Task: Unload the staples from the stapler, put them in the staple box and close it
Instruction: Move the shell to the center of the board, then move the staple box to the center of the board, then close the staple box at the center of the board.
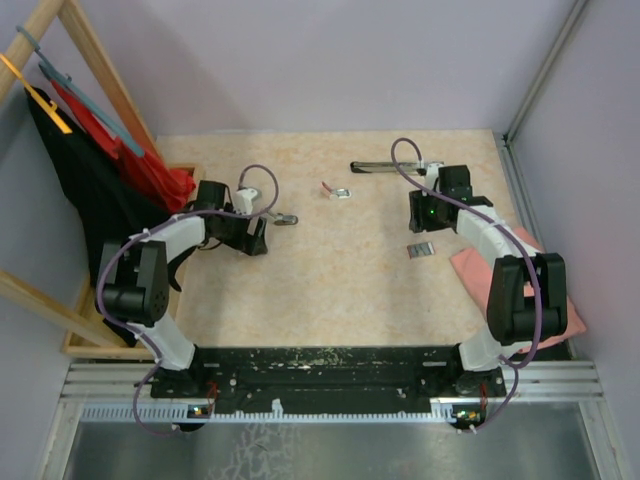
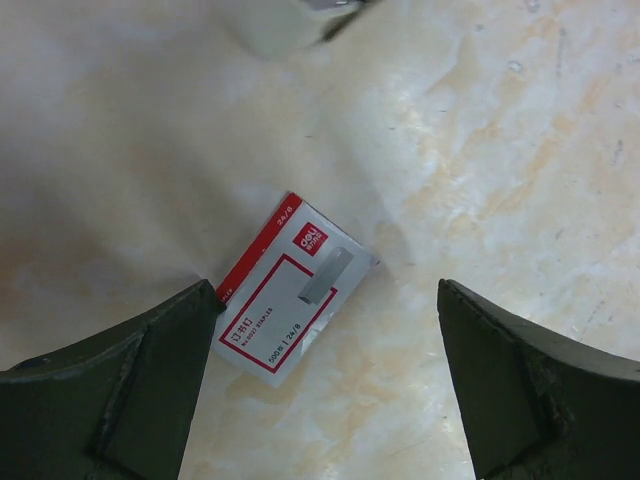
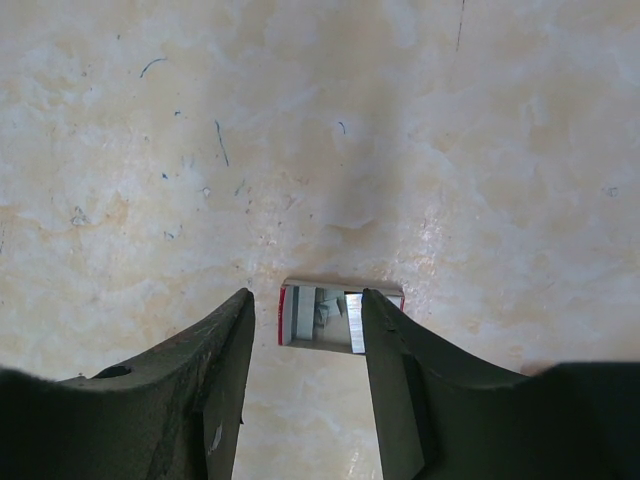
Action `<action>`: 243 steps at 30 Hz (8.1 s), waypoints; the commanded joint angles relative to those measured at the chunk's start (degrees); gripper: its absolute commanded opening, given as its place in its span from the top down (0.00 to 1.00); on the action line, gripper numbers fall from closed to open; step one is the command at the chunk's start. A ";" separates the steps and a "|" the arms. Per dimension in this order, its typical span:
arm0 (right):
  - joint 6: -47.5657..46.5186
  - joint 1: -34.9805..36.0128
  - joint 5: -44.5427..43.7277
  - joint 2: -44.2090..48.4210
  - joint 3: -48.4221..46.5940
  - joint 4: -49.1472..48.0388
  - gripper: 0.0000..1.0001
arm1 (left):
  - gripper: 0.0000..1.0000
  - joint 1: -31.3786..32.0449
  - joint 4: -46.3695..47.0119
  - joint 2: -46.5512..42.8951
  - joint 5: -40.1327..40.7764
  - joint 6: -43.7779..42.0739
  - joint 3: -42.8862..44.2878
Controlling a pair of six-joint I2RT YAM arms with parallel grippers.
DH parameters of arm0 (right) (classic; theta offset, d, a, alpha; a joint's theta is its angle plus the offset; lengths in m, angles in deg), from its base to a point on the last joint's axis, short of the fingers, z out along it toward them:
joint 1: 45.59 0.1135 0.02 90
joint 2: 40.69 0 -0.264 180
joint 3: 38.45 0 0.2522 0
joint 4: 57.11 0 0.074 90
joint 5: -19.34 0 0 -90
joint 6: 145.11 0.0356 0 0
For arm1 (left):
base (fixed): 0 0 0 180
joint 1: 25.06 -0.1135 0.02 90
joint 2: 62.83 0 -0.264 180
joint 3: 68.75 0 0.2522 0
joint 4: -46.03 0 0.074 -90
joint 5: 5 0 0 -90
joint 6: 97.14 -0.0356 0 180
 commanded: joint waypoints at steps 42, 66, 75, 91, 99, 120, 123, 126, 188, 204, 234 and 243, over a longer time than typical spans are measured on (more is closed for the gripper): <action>-1.31 -5.32 -1.29 3.12 0.67 -0.54 0.47 | 0.00 9.76 -15.00 -4.54 -1.24 -2.18 -0.20; -2.36 -8.31 1.19 1.68 -0.70 4.25 0.46 | 0.07 21.99 -11.01 3.41 -2.50 -6.01 6.43; -2.13 -8.31 3.22 -1.86 0.14 4.58 0.46 | 0.06 26.07 -7.80 1.91 -2.25 -8.14 5.75; -2.80 -7.43 7.63 -9.42 0.51 5.12 0.47 | 0.00 11.62 -13.71 -10.49 -11.04 -9.44 2.32; -3.84 -4.04 9.31 -10.64 0.32 5.15 0.47 | 0.00 8.75 -14.82 -11.65 -16.68 -11.29 -4.49; -18.76 7.06 13.55 -3.41 -0.90 7.97 0.41 | 0.00 6.90 -14.84 -9.27 -19.52 -11.91 -6.43; -25.13 7.03 14.30 -1.89 -1.20 7.68 0.35 | 0.00 5.40 -14.85 -8.54 -21.50 -12.14 -6.08; -29.46 7.02 16.54 -1.92 -1.96 6.63 0.31 | 0.00 4.38 -15.14 -7.39 -24.29 -12.09 -5.64; -45.19 20.63 15.14 -10.12 0.37 1.30 0.58 | 0.00 4.14 -12.07 -2.43 -29.53 -6.85 -3.16; -41.85 29.88 15.46 -15.14 -4.74 -0.15 0.60 | 0.33 4.06 -8.85 0.52 -29.13 -3.32 -3.88; -34.71 38.98 12.20 -21.62 -11.30 -4.50 0.60 | 0.60 2.99 -4.21 6.42 -26.90 2.24 -2.09; -33.13 39.67 10.84 -22.87 -13.00 -4.99 0.61 | 0.61 2.99 -3.84 7.57 -27.69 2.75 -1.80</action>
